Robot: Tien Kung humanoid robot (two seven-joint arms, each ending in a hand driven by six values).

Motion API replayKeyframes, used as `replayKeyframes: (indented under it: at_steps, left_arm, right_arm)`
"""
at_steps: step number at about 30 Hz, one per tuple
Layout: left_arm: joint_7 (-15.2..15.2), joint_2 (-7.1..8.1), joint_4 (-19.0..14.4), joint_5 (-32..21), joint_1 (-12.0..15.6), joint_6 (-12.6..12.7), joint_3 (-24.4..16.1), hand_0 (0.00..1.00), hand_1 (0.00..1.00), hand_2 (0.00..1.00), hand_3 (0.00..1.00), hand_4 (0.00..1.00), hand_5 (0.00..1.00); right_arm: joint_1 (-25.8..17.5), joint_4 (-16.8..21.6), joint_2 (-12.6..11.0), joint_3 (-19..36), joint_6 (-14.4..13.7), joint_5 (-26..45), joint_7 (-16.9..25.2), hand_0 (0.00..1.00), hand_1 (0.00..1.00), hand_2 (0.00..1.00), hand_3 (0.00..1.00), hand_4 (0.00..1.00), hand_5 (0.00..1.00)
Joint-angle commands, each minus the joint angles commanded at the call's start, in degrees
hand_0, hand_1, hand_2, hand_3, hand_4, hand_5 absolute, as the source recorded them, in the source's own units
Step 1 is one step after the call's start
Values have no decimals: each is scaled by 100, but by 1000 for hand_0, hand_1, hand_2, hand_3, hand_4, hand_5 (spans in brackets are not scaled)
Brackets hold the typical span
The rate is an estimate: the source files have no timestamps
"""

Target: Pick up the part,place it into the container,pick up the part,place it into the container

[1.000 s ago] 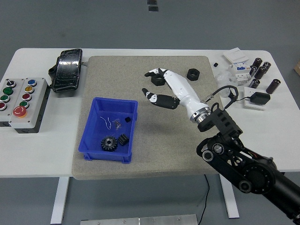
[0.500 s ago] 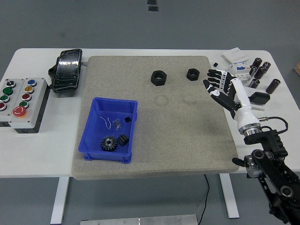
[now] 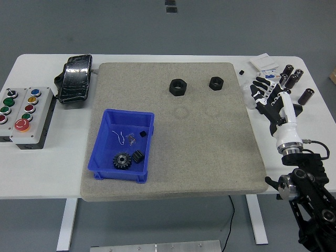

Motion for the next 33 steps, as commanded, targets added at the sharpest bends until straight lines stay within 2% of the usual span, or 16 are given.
replayKeyframes:
  at_steps: [6, 7, 15, 23, 33]
  left_arm:
    - [1, -89, 0, -309, 30, 16, 181, 670, 683, 668, 617, 726, 420]
    - [2, -102, 0, -375, 38, 27, 207, 670, 683, 667, 618, 724, 413]
    - [9, -141, 0, -578, -6, 53, 269, 670, 682, 664, 617, 718, 400]
    - [-29, -106, 0, -662, -95, 61, 313, 670, 682, 662, 616, 716, 392]
    - [-10, -120, 0, -795, -133, 44, 414, 669, 682, 662, 616, 712, 386]
  right_arm:
    - [-44, 86, -132, 51, -10, -13, -43, 750, 720, 712, 664, 813, 394]
    - [-54, 103, -150, 67, -11, -12, -52, 750, 720, 713, 663, 838, 424]
    - [-117, 222, -149, 257, -35, -61, -107, 747, 719, 714, 663, 840, 427]
    - [-127, 347, -163, 395, -131, -314, -213, 745, 718, 715, 665, 835, 434]
    - [-90, 223, -142, 407, -165, -385, -345, 732, 706, 712, 664, 827, 444]
